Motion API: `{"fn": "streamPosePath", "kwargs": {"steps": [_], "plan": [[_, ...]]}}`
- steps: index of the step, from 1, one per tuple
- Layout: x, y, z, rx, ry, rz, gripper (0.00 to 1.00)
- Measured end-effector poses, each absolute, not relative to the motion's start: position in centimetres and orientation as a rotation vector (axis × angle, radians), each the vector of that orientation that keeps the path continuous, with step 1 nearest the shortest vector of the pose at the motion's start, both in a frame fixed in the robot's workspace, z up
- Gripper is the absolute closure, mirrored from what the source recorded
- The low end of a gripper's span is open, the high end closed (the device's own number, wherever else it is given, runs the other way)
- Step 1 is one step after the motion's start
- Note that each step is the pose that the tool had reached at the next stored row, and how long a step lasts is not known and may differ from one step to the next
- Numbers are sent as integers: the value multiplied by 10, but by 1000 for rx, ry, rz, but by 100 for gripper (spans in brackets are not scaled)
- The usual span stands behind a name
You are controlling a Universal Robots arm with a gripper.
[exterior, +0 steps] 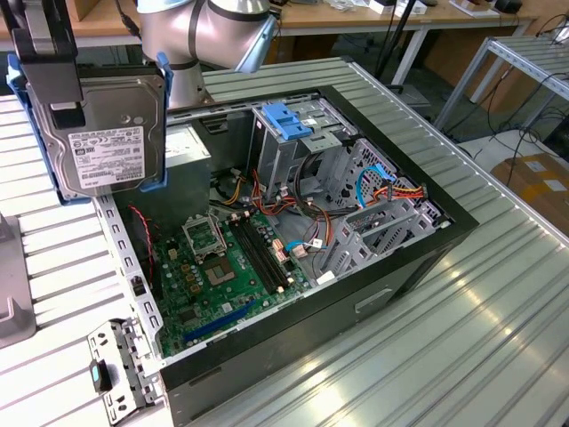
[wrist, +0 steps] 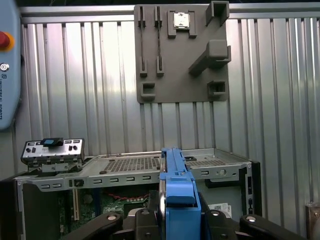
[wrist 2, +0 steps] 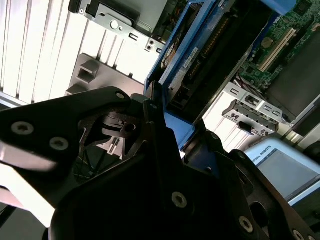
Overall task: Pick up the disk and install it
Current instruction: 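Pick up the disk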
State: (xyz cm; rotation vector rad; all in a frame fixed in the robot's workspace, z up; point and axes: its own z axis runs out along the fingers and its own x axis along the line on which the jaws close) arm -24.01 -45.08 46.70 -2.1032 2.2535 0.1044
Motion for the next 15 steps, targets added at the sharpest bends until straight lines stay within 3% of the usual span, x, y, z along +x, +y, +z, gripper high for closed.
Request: {"fn": "streamPosePath", "kwargs": {"steps": [15], "plan": [[-238,-460,466,-2103,2254,104,63]]}}
